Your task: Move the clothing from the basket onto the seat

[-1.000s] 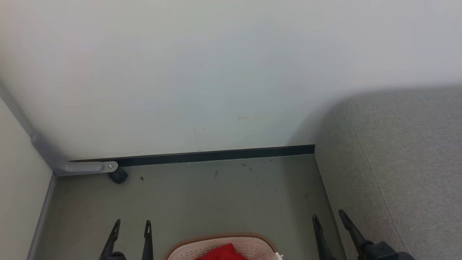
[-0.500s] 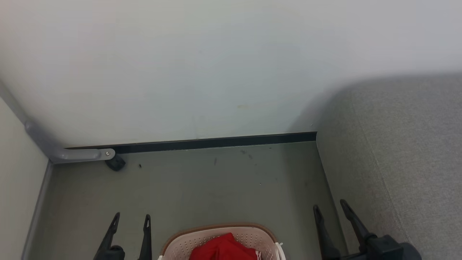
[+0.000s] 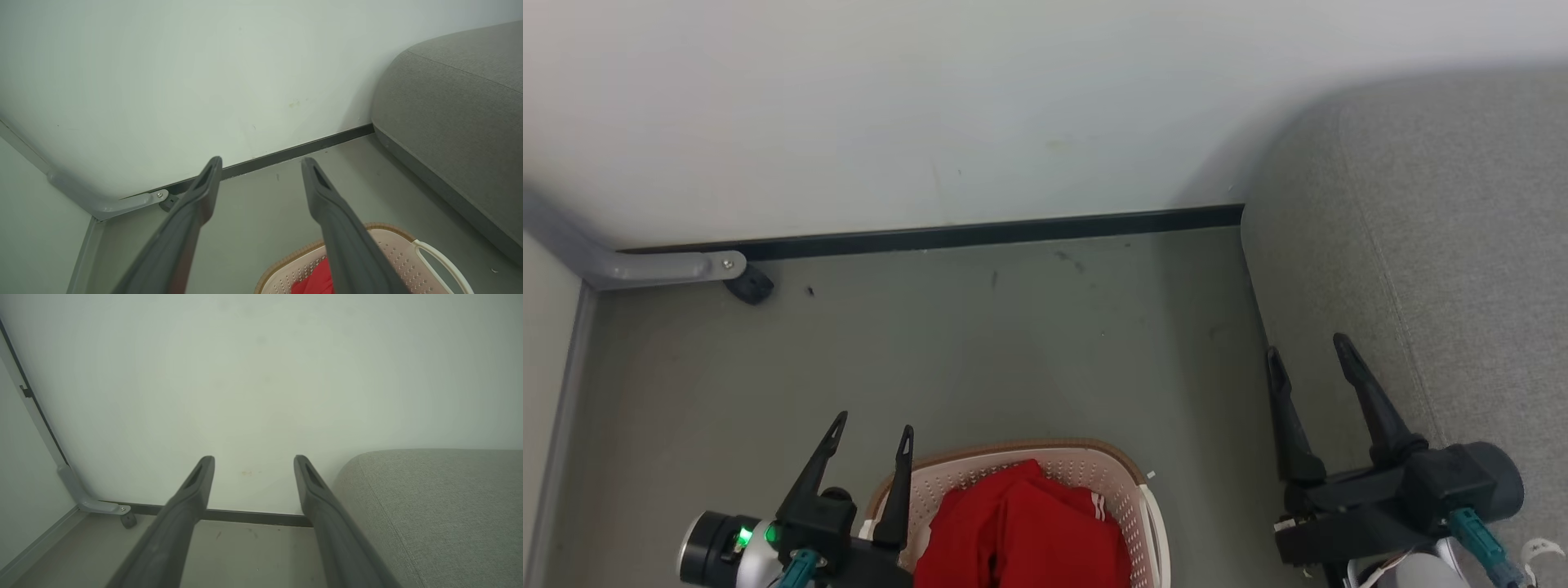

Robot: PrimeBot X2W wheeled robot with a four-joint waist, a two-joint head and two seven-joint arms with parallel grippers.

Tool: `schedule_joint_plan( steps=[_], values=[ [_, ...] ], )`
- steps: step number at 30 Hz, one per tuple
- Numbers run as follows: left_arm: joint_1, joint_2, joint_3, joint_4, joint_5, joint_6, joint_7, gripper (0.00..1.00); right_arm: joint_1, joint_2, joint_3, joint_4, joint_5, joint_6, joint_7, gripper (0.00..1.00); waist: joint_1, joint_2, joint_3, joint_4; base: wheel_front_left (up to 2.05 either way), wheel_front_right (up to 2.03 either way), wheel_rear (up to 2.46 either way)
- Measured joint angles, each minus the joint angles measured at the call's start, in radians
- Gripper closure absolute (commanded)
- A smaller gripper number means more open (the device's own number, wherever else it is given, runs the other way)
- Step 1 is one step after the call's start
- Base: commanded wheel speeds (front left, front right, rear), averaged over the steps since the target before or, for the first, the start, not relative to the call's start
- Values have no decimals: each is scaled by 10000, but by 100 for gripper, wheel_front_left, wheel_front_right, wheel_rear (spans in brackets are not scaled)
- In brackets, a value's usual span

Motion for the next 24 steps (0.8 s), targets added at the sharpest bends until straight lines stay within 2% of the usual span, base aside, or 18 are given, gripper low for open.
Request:
schedule_joint_plan(
  steps=[24],
  values=[
    [-2802, -345, -1639, 2318, 1141, -884, 575, 0, -3009, -75, -838, -966, -238, 180, -2, 0, 1, 1, 3391, -696, 0, 0, 0]
  ],
)
